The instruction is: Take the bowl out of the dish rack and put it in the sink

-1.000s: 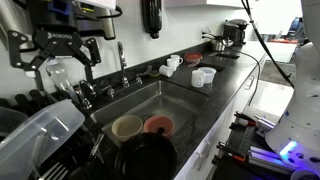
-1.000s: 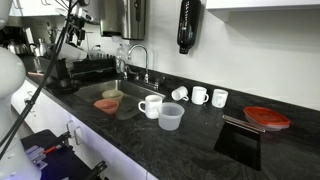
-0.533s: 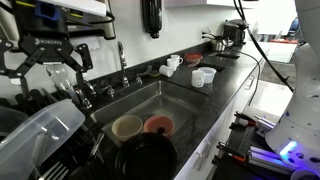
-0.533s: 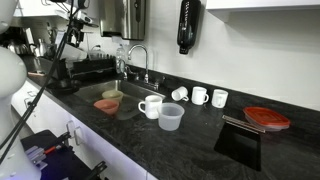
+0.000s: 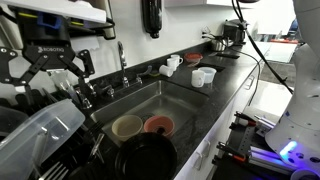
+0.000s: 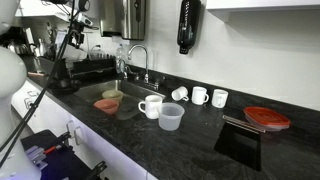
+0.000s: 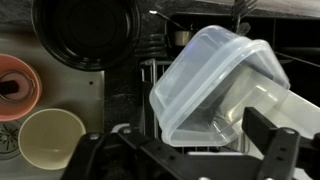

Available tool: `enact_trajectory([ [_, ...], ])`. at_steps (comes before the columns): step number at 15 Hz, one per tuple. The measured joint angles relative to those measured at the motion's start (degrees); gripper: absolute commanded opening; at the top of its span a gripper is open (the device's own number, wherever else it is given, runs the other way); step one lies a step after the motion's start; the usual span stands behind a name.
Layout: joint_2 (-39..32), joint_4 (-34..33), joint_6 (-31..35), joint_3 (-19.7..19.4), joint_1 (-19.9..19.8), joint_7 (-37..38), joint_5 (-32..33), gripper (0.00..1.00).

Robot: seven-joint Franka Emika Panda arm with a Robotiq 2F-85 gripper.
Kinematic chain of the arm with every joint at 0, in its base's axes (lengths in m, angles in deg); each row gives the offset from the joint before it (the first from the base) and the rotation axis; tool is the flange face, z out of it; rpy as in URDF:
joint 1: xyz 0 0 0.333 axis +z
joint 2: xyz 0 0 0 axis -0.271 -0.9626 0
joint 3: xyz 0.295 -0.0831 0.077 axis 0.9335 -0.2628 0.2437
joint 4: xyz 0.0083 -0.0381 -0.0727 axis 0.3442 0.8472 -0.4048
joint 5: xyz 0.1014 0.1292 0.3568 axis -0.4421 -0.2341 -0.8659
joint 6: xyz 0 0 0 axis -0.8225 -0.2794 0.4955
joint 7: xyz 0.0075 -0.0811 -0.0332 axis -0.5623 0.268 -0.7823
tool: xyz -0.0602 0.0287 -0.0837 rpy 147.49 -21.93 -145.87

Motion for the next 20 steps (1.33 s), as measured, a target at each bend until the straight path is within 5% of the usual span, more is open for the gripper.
enact_trajectory([
  [14,-1.9,-0.1,-2.2,0.7,-0.2,4.1,-5.2,0.98],
  [16,-2.2,-0.1,-3.0,0.4,-0.1,4.7,-5.2,0.74],
  [20,-2.3,-0.3,-3.2,-0.4,0.1,5.2,-5.2,0.44],
])
